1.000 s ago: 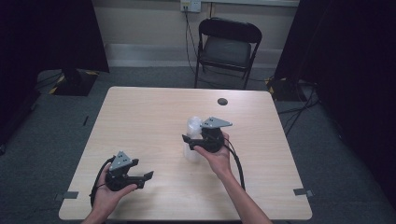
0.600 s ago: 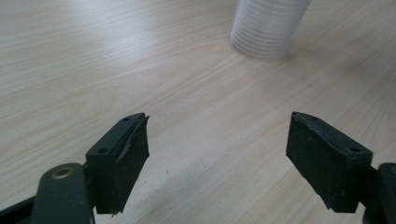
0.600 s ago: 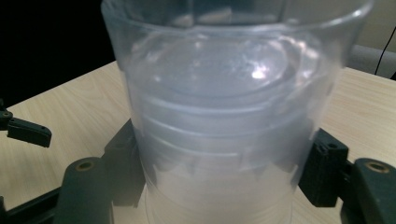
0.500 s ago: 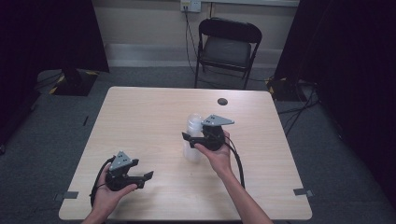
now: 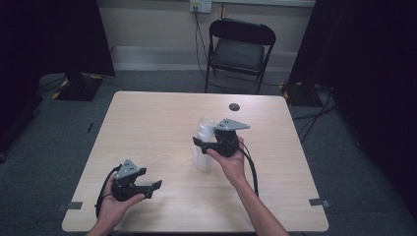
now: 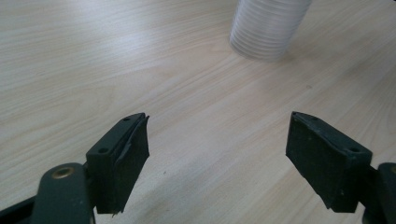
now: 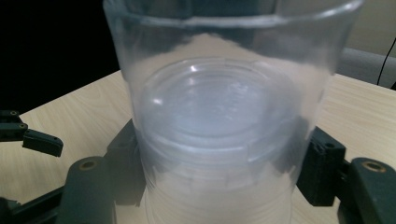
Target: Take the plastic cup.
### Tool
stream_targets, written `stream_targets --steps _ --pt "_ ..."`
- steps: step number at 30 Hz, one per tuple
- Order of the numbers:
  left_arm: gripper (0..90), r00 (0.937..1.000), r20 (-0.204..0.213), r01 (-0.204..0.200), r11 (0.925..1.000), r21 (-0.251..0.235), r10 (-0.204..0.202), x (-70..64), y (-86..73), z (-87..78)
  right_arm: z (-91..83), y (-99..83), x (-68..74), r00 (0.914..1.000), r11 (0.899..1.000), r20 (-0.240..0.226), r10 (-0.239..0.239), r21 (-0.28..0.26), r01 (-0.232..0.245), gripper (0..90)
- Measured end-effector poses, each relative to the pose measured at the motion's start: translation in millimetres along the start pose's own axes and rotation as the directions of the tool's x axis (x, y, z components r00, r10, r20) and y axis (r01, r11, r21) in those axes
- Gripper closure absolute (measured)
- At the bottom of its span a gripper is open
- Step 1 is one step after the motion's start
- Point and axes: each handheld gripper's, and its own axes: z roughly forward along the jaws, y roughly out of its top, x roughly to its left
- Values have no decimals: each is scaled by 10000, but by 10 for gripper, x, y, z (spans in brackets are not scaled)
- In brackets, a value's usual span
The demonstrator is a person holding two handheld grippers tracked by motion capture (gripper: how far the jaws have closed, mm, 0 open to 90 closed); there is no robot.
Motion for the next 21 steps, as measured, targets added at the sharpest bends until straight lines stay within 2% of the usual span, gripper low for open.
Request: stream_targets --steps 11,21 --pt "212 10000 30 13 10000 -13 -13 3 1 -2 -12 120 20 9999 9998 -67 -80 -189 78 318" --pt "212 10000 14 38 10000 -90 -38 6 2 -12 -11 145 30 9999 9997 -32 -164 -165 163 325"
